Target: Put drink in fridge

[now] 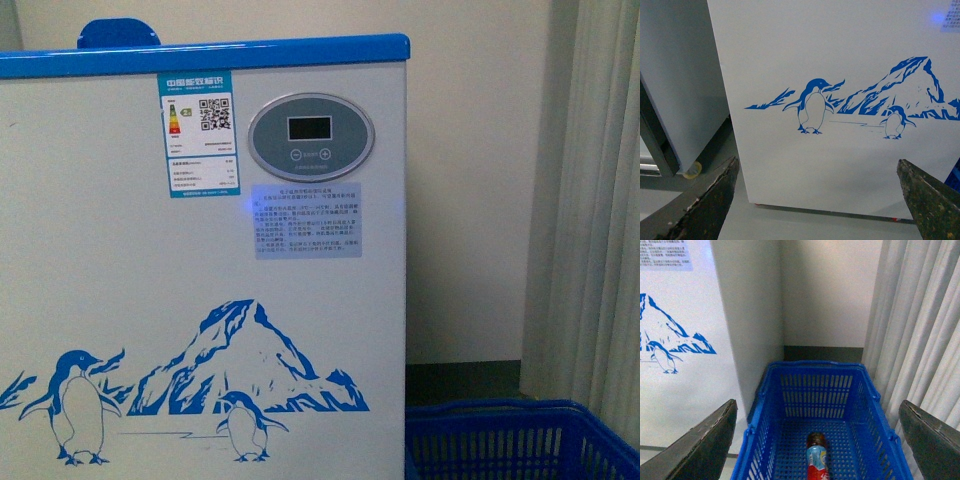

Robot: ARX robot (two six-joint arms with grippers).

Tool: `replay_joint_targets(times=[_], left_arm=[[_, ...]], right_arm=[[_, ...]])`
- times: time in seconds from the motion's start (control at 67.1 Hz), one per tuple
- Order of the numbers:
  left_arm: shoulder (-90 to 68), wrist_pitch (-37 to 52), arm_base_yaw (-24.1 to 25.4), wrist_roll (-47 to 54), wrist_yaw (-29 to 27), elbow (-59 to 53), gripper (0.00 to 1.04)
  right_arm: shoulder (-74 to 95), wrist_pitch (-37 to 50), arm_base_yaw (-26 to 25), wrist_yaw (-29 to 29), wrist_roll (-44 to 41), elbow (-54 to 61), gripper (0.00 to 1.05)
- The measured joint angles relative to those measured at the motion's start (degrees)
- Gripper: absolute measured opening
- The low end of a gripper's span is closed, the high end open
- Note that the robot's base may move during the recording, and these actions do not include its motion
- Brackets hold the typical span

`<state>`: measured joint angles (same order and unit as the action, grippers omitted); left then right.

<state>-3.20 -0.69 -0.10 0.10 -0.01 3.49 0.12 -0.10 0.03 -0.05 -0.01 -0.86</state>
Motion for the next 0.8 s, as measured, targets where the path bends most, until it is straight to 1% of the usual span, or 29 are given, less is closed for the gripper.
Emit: replay_joint_targets(times=[0.596, 0.611, 0.641, 0.671, 0.686, 0.73, 0.805], left_arm=[[0.0, 0.0, 0.0, 0.0, 0.0, 0.0, 0.97], [0.0, 0.0, 0.0, 0.0, 0.02, 0.0, 0.97], [0.0, 0.0, 0.0, 0.0, 0.0, 0.0, 0.97], [0.0, 0.0, 0.0, 0.0, 0.04, 0.0, 0.97], [0.0, 0.0, 0.0, 0.0, 0.02, 0.0, 0.97], [0.0, 0.0, 0.0, 0.0, 0.0, 0.0, 0.97], [0.0, 0.0, 0.0, 0.0, 0.0, 0.0, 0.97]], right_arm=[[0.0, 0.0, 0.0, 0.02, 0.0, 0.0, 0.97], [0.17, 0.24, -0.39, -1.4, 0.11, 0.0, 0.97], [1.81, 2.93, -3.02, -8.7, 0.57, -0.02, 0.97], [6.03, 7.21, -7.23, -17.07, 0.5, -0.13, 0.97], [7.52, 8.9, -8.2, -19.32, 0.55, -0.28, 0.97], [14.69, 13.44, -10.58, -21.38, 0.42, -1.97, 0.97], [24.04, 19.32, -10.51, -19.43, 0.2, -4.42, 0.97]])
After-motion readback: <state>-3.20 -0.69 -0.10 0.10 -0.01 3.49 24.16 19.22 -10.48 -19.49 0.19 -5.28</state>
